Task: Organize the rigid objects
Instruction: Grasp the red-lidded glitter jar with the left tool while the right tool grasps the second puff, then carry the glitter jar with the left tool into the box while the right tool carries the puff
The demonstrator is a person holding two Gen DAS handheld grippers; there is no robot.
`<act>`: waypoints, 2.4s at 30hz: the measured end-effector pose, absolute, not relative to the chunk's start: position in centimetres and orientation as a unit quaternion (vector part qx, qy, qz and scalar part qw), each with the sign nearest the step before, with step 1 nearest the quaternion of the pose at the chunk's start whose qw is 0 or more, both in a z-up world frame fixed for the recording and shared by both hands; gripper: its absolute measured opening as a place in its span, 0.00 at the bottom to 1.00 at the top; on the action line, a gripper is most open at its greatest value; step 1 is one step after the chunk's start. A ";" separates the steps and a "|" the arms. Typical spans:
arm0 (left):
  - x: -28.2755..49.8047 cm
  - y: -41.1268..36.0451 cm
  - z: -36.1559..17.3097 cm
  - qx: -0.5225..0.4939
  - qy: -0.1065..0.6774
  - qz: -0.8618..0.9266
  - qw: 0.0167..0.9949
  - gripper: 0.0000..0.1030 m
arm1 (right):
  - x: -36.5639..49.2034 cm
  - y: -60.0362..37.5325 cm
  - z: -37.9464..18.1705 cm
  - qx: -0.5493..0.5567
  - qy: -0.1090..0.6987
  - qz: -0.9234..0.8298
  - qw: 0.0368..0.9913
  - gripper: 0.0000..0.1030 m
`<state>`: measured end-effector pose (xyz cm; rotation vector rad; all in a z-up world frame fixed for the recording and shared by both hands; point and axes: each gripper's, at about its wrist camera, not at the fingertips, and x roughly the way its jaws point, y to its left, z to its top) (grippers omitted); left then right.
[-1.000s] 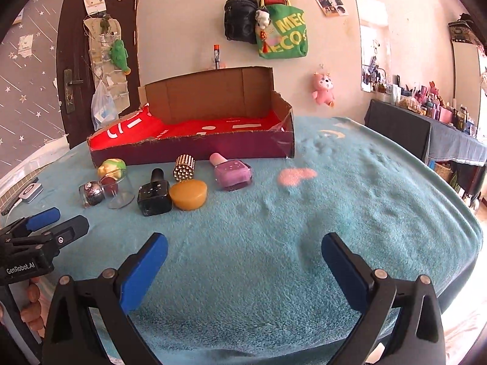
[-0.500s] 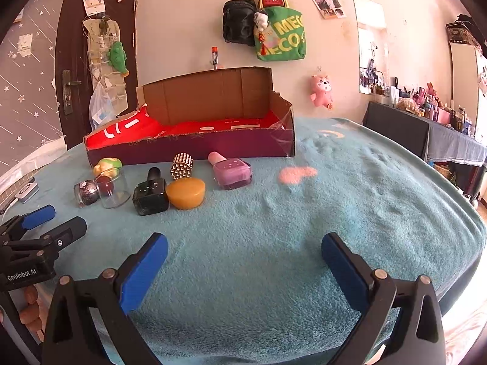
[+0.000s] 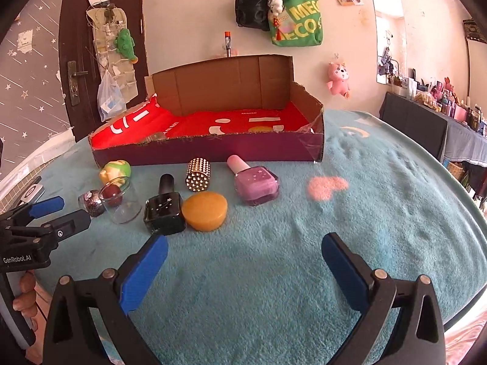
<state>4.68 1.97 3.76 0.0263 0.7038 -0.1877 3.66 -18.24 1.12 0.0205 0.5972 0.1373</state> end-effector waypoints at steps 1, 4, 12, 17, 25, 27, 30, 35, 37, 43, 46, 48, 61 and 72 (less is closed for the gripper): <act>4.9 1.9 3.7 0.019 0.349 -0.094 0.932 0.89 | 4.0 -18.2 1.2 0.011 0.296 0.067 0.953 1.00; 5.6 1.8 3.6 0.024 0.368 -0.107 0.924 0.84 | 4.9 -18.0 1.4 0.008 0.308 0.063 0.949 0.99; 7.1 1.5 3.6 0.027 0.390 -0.132 0.911 0.63 | 7.0 -17.9 1.3 0.011 0.338 0.066 0.939 0.92; 8.1 0.9 3.5 0.032 0.400 -0.145 0.904 0.55 | 7.9 -17.3 1.2 0.004 0.351 0.078 0.933 0.83; 8.6 -0.4 3.5 0.051 0.399 -0.162 0.901 0.29 | 8.4 -16.3 1.3 0.003 0.351 0.105 0.931 0.47; 8.6 -0.3 3.7 0.046 0.401 -0.166 0.900 0.29 | 8.2 -16.0 1.4 -0.004 0.351 0.111 0.930 0.39; 8.7 -0.2 3.9 0.036 0.405 -0.167 0.898 0.29 | 7.9 -15.9 1.6 -0.006 0.347 0.118 0.930 0.39; 8.2 -0.4 4.5 0.038 0.396 -0.167 0.902 0.29 | 7.3 -15.7 2.4 -0.010 0.334 0.125 0.934 0.39; 8.0 -0.4 4.8 0.037 0.394 -0.168 0.903 0.29 | 7.2 -15.7 2.5 -0.009 0.334 0.126 0.934 0.39; 7.9 -0.4 5.0 0.034 0.393 -0.168 0.903 0.29 | 7.4 -15.9 2.4 -0.006 0.339 0.130 0.932 0.39; 7.9 -0.4 5.0 0.034 0.393 -0.168 0.903 0.29 | 7.4 -15.9 2.4 -0.008 0.337 0.128 0.933 0.39; 7.8 -0.4 5.2 0.034 0.391 -0.169 0.904 0.29 | 7.4 -15.9 2.4 -0.008 0.336 0.129 0.933 0.39; 9.2 -1.7 8.3 0.019 0.357 -0.199 0.912 0.29 | 9.5 -16.1 5.5 -0.023 0.308 0.150 0.939 0.39; 17.3 -4.5 9.4 0.035 0.364 -0.227 0.903 0.29 | 17.2 -15.5 6.9 -0.050 0.326 0.224 0.917 0.39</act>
